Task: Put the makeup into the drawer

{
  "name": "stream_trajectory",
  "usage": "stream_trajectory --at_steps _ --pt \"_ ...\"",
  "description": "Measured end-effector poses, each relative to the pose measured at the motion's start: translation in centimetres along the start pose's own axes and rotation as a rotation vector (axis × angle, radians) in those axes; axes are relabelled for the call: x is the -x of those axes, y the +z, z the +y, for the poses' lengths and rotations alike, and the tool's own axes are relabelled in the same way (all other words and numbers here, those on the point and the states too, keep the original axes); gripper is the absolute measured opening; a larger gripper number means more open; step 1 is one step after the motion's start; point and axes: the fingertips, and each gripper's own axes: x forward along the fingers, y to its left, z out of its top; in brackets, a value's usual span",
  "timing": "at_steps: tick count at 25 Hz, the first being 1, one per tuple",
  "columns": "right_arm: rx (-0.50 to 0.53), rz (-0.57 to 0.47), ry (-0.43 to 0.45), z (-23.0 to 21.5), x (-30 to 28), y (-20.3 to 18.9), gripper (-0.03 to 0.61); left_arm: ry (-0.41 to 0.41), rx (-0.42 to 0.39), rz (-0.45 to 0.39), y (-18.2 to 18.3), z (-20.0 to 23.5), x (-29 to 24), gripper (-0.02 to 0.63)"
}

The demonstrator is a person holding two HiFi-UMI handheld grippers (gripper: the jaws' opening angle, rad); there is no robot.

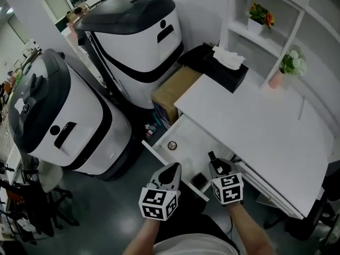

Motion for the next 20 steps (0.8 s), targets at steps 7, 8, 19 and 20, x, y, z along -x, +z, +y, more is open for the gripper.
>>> stream_trajectory --at_steps 7,8,19,20 --pt "0.048 0.081 0.025 1.0 -4.4 -0.3 0.1 0.033 0.044 0.012 0.0 3.8 -1.2 0.005" --pt "0.059 0.092 0.03 1.2 -5.1 -0.4 0.1 0.037 0.05 0.016 0.0 4.3 -1.3 0.005" --pt "0.169 0.231 0.081 3.2 -12.4 -1.8 0.1 0.057 0.096 0.061 -0.7 8.9 -3.0 0.005" --pt "0.179 0.242 0.082 3.3 -12.9 -1.9 0.1 0.056 0.1 0.067 -0.8 9.1 -3.1 0.005"
